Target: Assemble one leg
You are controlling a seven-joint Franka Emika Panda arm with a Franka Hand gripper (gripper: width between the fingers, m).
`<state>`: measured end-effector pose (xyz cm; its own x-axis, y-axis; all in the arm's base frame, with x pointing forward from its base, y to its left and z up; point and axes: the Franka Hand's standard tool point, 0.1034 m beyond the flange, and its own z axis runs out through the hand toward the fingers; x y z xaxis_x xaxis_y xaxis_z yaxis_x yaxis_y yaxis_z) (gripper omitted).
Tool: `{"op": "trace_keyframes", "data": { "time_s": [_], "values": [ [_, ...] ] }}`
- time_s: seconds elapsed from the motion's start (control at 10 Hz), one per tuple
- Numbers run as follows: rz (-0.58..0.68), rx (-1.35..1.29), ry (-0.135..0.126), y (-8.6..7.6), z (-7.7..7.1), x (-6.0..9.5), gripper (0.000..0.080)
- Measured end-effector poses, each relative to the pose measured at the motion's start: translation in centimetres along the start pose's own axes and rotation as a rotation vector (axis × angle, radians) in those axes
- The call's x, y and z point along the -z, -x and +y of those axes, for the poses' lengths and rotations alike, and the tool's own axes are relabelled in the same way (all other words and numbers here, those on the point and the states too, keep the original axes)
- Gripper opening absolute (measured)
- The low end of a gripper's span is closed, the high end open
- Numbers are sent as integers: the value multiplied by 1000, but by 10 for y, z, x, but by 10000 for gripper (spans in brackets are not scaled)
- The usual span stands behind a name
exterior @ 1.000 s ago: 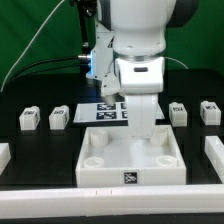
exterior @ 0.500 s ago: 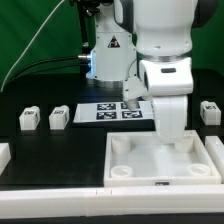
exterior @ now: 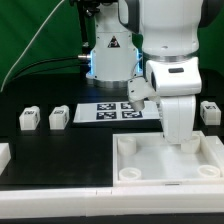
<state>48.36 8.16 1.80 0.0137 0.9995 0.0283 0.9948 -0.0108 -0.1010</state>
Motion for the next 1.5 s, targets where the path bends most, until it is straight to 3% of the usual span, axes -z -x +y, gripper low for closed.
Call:
{"op": "trace_keyframes", "data": {
  "time_s": [0.1, 0.2, 0.3, 0.4, 0.5, 0.6, 0.7, 1.0, 1.5],
  "values": [
    [0, -2, -1, 0, -1, 0, 144],
    [0, -2, -1, 0, -1, 0, 281],
    [0, -2, -1, 0, -1, 0, 281],
    [0, -3, -1, 1, -1, 0, 463],
    [0, -3, -1, 1, -1, 0, 583],
    [0, -3, -1, 1, -1, 0, 583],
    [0, -3, -1, 1, -1, 0, 635],
    [-2, -13, 1, 1, -2, 2, 645],
    [-18, -99, 57, -5, -23, 48, 649]
  ]
}}
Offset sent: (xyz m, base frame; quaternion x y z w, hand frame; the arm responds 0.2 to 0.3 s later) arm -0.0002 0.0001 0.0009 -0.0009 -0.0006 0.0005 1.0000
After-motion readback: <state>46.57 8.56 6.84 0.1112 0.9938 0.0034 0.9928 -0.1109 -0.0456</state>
